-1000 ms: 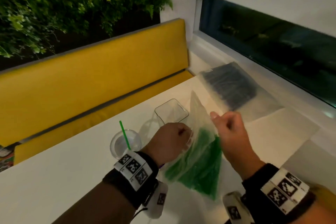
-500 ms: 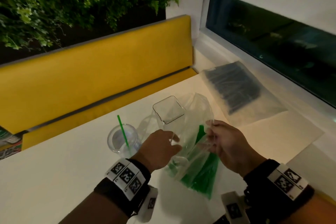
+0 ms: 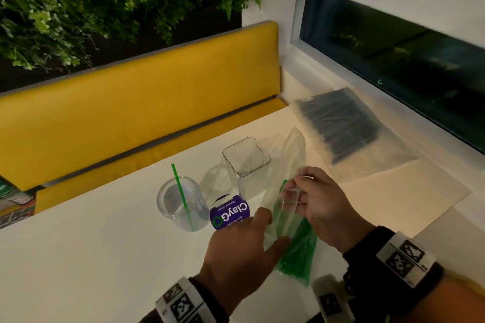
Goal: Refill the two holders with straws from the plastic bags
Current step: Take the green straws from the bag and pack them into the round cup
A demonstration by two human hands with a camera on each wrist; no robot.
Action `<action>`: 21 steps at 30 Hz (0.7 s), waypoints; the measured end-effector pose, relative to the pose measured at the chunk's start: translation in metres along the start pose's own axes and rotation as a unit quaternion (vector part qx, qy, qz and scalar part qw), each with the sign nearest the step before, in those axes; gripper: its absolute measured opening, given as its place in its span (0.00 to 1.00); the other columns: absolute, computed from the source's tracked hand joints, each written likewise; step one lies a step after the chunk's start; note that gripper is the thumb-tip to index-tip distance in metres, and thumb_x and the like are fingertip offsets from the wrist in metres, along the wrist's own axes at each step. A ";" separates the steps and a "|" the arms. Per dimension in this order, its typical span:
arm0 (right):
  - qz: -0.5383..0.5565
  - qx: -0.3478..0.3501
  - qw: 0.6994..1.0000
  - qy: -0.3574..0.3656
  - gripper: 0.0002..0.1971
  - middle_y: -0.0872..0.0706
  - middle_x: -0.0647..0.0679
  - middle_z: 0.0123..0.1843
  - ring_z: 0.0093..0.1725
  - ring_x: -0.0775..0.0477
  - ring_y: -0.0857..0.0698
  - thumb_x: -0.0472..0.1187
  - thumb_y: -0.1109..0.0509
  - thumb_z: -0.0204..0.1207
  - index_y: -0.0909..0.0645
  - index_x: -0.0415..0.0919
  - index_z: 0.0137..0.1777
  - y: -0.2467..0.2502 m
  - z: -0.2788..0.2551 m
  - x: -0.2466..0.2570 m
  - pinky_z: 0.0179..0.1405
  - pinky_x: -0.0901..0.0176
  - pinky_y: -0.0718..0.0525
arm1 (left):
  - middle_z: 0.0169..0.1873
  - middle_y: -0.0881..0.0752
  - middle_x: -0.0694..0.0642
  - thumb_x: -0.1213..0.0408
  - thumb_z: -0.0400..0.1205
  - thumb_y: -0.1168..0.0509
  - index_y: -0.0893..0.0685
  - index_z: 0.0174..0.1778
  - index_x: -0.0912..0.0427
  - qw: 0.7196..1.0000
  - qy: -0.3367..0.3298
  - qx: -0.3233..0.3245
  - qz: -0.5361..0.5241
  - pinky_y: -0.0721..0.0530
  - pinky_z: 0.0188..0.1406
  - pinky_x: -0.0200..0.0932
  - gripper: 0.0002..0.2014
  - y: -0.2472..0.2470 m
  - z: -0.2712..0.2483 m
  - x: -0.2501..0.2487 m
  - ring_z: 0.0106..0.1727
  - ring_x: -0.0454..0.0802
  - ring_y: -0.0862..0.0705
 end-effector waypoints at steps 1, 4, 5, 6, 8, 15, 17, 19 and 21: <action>0.006 -0.002 1.000 -0.003 0.04 0.17 0.37 0.44 0.40 0.39 0.13 0.32 0.40 0.86 0.25 0.38 0.56 -0.001 0.001 0.000 0.33 0.49 0.13 | 0.45 0.13 0.43 0.32 0.80 0.49 0.31 0.62 0.41 1.000 -0.003 0.003 -0.004 0.15 0.42 0.47 0.22 -0.003 -0.001 0.000 0.45 0.45 0.12; 0.020 -0.009 1.000 -0.007 0.04 0.15 0.36 0.46 0.43 0.36 0.10 0.31 0.40 0.85 0.27 0.38 0.57 -0.006 0.002 0.000 0.37 0.47 0.12 | 0.40 0.11 0.46 0.43 0.82 0.43 0.32 0.59 0.42 0.999 -0.038 -0.006 0.008 0.14 0.31 0.49 0.14 -0.009 -0.003 0.001 0.36 0.51 0.11; 0.023 -0.012 1.000 -0.006 0.04 0.14 0.35 0.46 0.44 0.35 0.10 0.31 0.39 0.85 0.27 0.37 0.57 -0.007 0.003 0.000 0.37 0.46 0.11 | 0.38 0.12 0.47 0.46 0.81 0.41 0.31 0.58 0.43 0.999 -0.040 -0.007 0.009 0.15 0.26 0.48 0.13 -0.009 -0.002 0.003 0.33 0.52 0.12; 0.027 -0.013 1.000 -0.004 0.04 0.14 0.35 0.47 0.45 0.34 0.10 0.31 0.39 0.85 0.27 0.37 0.56 -0.008 0.003 0.000 0.36 0.46 0.11 | 0.35 0.12 0.46 0.47 0.80 0.38 0.30 0.58 0.44 0.999 -0.037 -0.003 0.017 0.16 0.22 0.47 0.13 -0.010 -0.002 0.005 0.29 0.51 0.13; 0.034 -0.016 0.999 -0.003 0.03 0.14 0.35 0.47 0.44 0.34 0.09 0.31 0.39 0.85 0.28 0.37 0.55 -0.011 0.005 -0.001 0.34 0.47 0.11 | 0.30 0.14 0.46 0.51 0.78 0.34 0.27 0.54 0.45 0.998 -0.047 -0.010 0.034 0.21 0.15 0.41 0.12 -0.008 -0.003 0.006 0.23 0.49 0.16; 0.065 -0.068 0.996 0.000 0.08 0.16 0.39 0.43 0.45 0.36 0.11 0.30 0.40 0.85 0.27 0.40 0.46 -0.005 0.016 0.002 0.38 0.44 0.12 | 0.31 0.14 0.48 0.53 0.77 0.35 0.26 0.65 0.46 0.992 -0.060 0.051 0.096 0.20 0.20 0.43 0.20 -0.006 -0.021 0.023 0.27 0.50 0.15; 0.058 -0.061 0.996 0.000 0.07 0.16 0.40 0.41 0.41 0.39 0.12 0.29 0.41 0.85 0.26 0.38 0.46 -0.003 0.015 0.007 0.38 0.43 0.12 | 0.51 0.14 0.45 0.45 0.82 0.40 0.36 0.71 0.40 0.997 -0.031 0.060 0.046 0.13 0.41 0.48 0.22 0.003 -0.022 0.031 0.47 0.48 0.12; 0.026 -0.016 0.999 -0.012 0.06 0.17 0.40 0.37 0.35 0.41 0.14 0.29 0.42 0.84 0.25 0.35 0.48 -0.010 0.007 0.007 0.38 0.41 0.11 | 0.65 0.24 0.41 0.34 0.79 0.38 0.38 0.73 0.37 0.996 0.023 0.014 -0.084 0.14 0.56 0.47 0.29 0.016 -0.007 0.035 0.59 0.43 0.17; 0.006 0.021 0.999 -0.034 0.07 0.20 0.40 0.33 0.31 0.43 0.17 0.30 0.41 0.84 0.23 0.34 0.46 -0.017 -0.002 -0.001 0.38 0.42 0.11 | 0.68 0.28 0.43 0.31 0.75 0.33 0.43 0.78 0.37 0.969 0.098 0.015 -0.227 0.16 0.62 0.47 0.40 0.016 0.019 0.037 0.63 0.42 0.20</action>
Point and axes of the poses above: each hand's wrist, its own z-axis towards the middle knuckle, its own y-axis out of the back of the hand, x = y × z, the point moved 6 cm from there along z, towards the middle knuckle
